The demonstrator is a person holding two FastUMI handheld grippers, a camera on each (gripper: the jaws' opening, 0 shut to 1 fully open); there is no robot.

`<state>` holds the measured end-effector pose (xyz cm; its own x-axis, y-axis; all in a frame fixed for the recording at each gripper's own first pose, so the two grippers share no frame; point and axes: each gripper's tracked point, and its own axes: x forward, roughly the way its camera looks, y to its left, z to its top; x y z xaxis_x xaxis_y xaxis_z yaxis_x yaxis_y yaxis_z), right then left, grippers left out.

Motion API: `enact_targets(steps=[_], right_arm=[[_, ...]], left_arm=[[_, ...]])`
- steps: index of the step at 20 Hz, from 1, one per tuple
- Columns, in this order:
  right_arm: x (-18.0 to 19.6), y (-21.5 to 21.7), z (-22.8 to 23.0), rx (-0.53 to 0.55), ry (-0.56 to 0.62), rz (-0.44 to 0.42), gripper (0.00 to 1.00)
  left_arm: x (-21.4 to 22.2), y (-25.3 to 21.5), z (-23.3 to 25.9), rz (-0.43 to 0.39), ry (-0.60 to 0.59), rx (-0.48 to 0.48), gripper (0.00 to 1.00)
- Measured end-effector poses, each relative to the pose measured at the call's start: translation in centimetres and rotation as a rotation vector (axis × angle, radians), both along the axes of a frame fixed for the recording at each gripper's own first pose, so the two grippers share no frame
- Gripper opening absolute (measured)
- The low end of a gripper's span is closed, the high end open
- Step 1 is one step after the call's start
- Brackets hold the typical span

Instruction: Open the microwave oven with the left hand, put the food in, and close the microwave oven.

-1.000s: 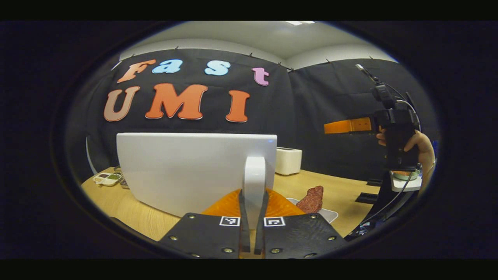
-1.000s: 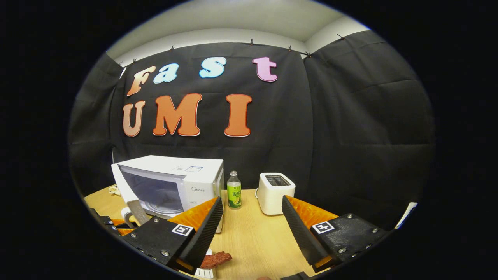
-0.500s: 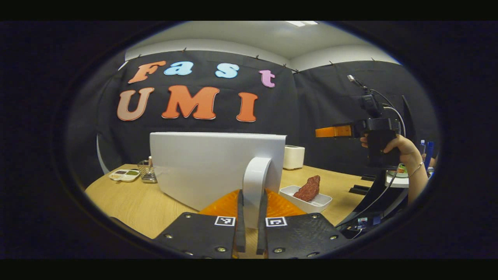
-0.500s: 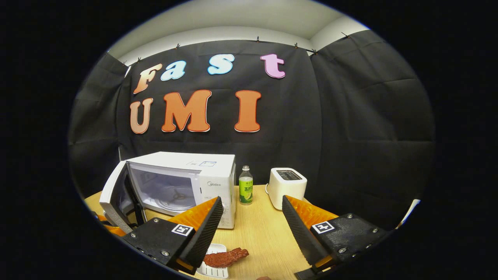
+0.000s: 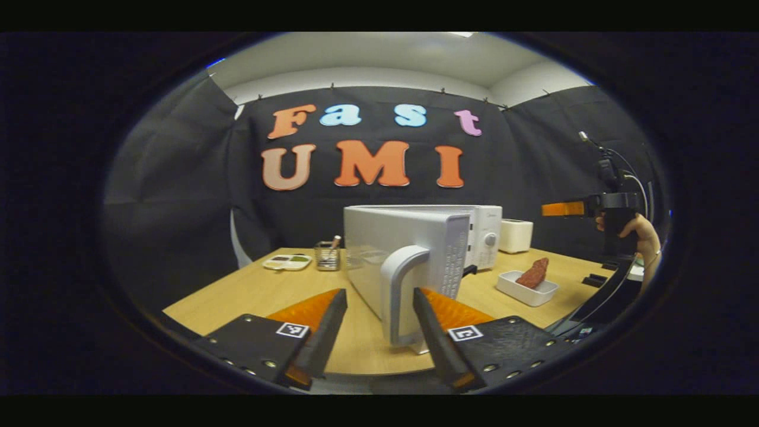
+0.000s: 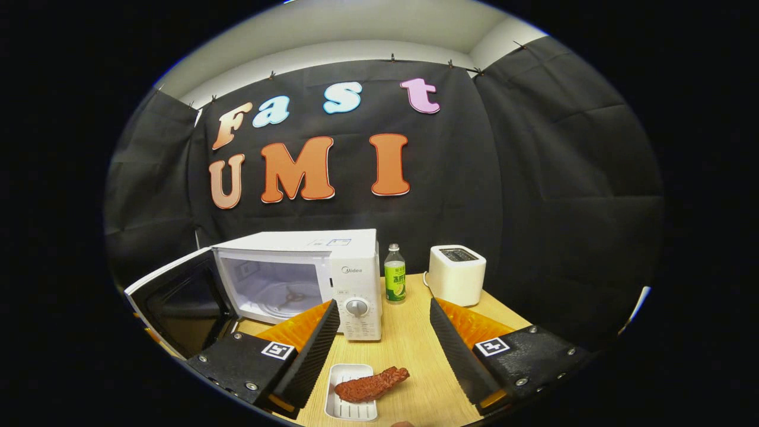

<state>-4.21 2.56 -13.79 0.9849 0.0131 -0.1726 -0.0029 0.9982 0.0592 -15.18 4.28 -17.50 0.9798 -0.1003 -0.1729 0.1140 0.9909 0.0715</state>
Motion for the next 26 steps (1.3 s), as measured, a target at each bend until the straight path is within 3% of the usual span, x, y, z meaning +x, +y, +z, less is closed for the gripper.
enact_targets(steps=[2, 4, 5, 9, 16, 20, 26], right_arm=[[-0.3, -0.2, -0.8, 0.032, 0.009, -0.007, 0.95], [-0.4, -0.1, -1.7, 0.075, 0.02, -0.011, 1.0], [-0.6, 0.0, -2.2, 0.106, 0.027, -0.008, 0.95], [-0.6, -0.5, -5.1, 0.209, 0.083, -0.031, 0.95], [0.1, -1.9, -10.7, 0.426, 0.214, -0.096, 0.95], [0.6, -1.6, -13.8, 0.571, 0.301, -0.092, 0.92], [1.4, -0.4, -16.0, 0.678, 0.356, -0.069, 0.68]], left_arm=[[-1.4, 2.2, 0.6, 0.054, -0.015, 0.002, 0.93], [-2.2, 4.3, 1.1, 0.107, -0.023, -0.004, 0.93], [-2.5, 5.4, 1.4, 0.133, -0.03, -0.009, 0.93], [-3.2, 8.3, 2.7, 0.196, -0.057, -0.016, 0.93], [-2.0, 12.4, 3.6, 0.252, -0.08, -0.011, 0.93], [-1.1, 13.9, 2.5, 0.28, -0.056, -0.039, 0.93], [0.2, 14.5, 1.4, 0.289, -0.025, -0.072, 0.93]])
